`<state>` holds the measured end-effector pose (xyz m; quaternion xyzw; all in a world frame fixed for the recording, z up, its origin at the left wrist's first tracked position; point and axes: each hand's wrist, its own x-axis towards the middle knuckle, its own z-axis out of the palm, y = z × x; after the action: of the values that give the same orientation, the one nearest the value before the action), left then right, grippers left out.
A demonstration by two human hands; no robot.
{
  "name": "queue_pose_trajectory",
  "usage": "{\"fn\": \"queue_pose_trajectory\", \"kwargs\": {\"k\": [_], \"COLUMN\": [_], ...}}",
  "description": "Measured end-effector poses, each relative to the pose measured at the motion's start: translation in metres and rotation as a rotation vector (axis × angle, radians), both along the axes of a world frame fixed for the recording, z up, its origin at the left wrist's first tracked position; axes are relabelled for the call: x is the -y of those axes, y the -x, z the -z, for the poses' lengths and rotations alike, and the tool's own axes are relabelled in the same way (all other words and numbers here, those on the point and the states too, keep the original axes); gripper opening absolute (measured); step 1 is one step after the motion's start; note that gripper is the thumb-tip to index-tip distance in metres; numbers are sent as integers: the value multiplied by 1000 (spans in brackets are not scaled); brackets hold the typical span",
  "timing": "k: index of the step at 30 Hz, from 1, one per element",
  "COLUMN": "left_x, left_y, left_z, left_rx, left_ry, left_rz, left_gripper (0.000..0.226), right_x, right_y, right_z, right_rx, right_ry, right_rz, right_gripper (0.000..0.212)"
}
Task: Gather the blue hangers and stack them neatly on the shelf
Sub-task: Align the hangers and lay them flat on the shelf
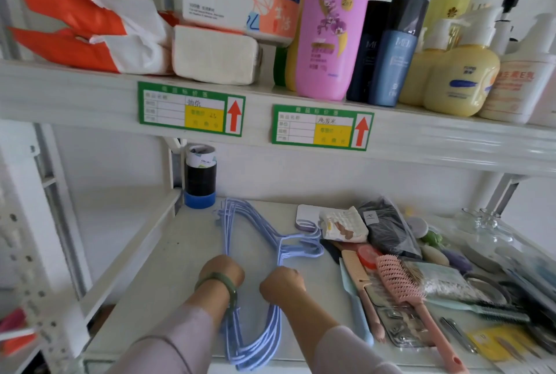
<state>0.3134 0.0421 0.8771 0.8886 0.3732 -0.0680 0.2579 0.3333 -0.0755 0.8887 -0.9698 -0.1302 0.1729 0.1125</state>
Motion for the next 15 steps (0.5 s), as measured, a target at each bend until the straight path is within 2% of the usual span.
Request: {"fn": "queue_pose_trajectory", "kwargs": {"k": [5,15], "left_x": [7,8], "left_y": [-1,-10], "left_z": [1,6], "left_rx": [-76,2], "left_ry": [-54,-101], "left_rz": [72,5], "left_gripper": [46,40], "right_x": [5,7], "right_y": [1,-3], "right_z": [11,18], "right_rx": [-54,-89], "right_ry": [30,-90], "right_rz": [18,143], "right_gripper": [42,41]}}
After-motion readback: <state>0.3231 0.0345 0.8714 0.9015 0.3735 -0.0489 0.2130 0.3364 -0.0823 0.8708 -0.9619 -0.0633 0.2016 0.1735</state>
